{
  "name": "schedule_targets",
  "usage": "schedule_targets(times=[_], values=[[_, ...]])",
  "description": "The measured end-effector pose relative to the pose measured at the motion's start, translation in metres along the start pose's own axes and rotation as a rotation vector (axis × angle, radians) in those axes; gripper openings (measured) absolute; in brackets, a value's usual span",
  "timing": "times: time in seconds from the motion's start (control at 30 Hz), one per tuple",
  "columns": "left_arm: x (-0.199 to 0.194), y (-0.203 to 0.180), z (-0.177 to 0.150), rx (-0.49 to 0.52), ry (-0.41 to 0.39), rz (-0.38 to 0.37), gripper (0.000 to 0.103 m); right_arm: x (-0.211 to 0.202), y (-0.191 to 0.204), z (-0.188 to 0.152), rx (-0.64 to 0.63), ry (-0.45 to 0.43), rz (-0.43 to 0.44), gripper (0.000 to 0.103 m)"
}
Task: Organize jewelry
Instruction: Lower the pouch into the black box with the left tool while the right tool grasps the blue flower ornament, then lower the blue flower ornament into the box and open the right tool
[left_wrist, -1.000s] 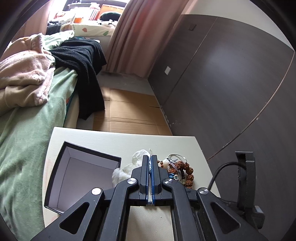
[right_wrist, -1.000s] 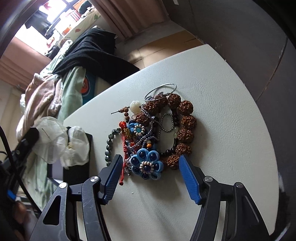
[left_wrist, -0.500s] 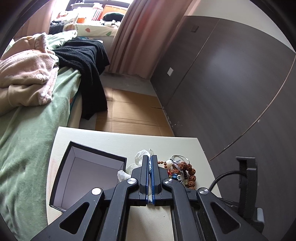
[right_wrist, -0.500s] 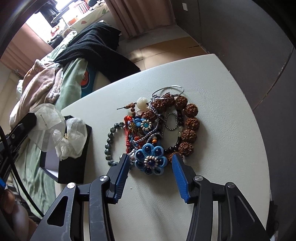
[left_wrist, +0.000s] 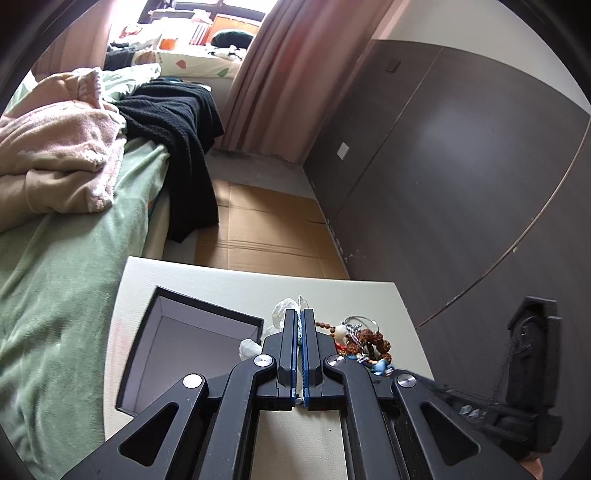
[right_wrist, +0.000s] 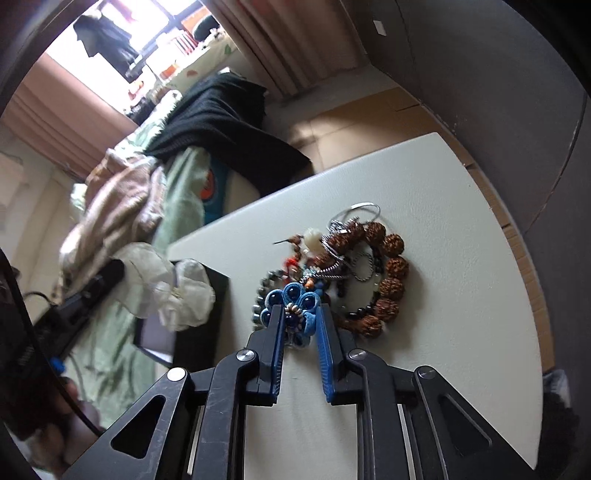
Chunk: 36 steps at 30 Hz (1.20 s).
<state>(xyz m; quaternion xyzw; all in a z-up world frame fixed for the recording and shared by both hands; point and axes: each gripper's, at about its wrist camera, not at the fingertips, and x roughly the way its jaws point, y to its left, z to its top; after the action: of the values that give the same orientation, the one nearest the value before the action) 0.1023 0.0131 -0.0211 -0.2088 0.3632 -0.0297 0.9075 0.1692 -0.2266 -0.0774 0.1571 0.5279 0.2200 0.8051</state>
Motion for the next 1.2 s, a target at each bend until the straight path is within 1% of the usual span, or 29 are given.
schedule_targets(times=[0.07,0.2,0.37,0.5,0.57,0.63,0.67,0.7,0.73,0.77,0.8,0.83,0.9,1.03,1.1,1.2], values=[[-0.005,0.003,0.001,-0.008,-0.01,0.004,0.001,-0.012,-0.001,0.002,0.017,-0.032,0.06,0.017],[-0.017,0.011,0.005,-0.023,-0.036,0.023,0.001,-0.031,0.007,0.005,0.014,-0.093,0.136,0.017],[-0.026,0.023,0.009,-0.046,-0.064,0.061,0.001,-0.044,0.018,0.003,0.002,-0.146,0.209,0.017],[-0.027,0.033,0.011,-0.071,-0.058,0.069,0.001,-0.048,0.029,0.004,-0.006,-0.169,0.247,0.017],[-0.024,0.038,0.013,-0.093,-0.034,0.066,0.003,-0.048,0.032,0.003,-0.009,-0.173,0.263,0.017],[-0.021,0.045,0.014,-0.123,-0.005,0.053,0.009,-0.046,0.037,0.003,-0.016,-0.172,0.271,0.017],[-0.02,0.049,0.014,-0.143,0.006,0.049,0.021,-0.045,0.039,0.003,-0.018,-0.171,0.278,0.017],[-0.02,0.053,0.014,-0.162,0.008,0.051,0.043,-0.043,0.041,0.003,-0.018,-0.168,0.285,0.017],[-0.021,0.057,0.014,-0.174,0.004,0.057,0.057,-0.042,0.044,0.002,-0.021,-0.166,0.288,0.017],[-0.024,0.06,0.013,-0.191,-0.008,0.066,0.075,-0.04,0.046,0.002,-0.026,-0.163,0.289,0.017],[-0.028,0.064,0.014,-0.207,-0.029,0.073,0.079,-0.039,0.048,0.001,-0.03,-0.161,0.293,0.017],[-0.033,0.067,0.014,-0.219,-0.049,0.072,0.079,-0.037,0.051,0.0,-0.033,-0.157,0.3,0.017],[-0.037,0.071,0.016,-0.227,-0.057,0.071,0.079,-0.032,0.057,-0.001,-0.041,-0.15,0.311,0.017],[-0.043,0.075,0.016,-0.227,-0.068,0.106,0.079,-0.021,0.069,-0.003,-0.055,-0.133,0.343,0.017],[-0.047,0.076,0.016,-0.225,-0.078,0.112,0.079,-0.014,0.078,-0.003,-0.067,-0.122,0.354,0.017],[-0.052,0.079,0.017,-0.226,-0.096,0.133,0.079,-0.004,0.091,-0.004,-0.082,-0.111,0.401,0.017]])
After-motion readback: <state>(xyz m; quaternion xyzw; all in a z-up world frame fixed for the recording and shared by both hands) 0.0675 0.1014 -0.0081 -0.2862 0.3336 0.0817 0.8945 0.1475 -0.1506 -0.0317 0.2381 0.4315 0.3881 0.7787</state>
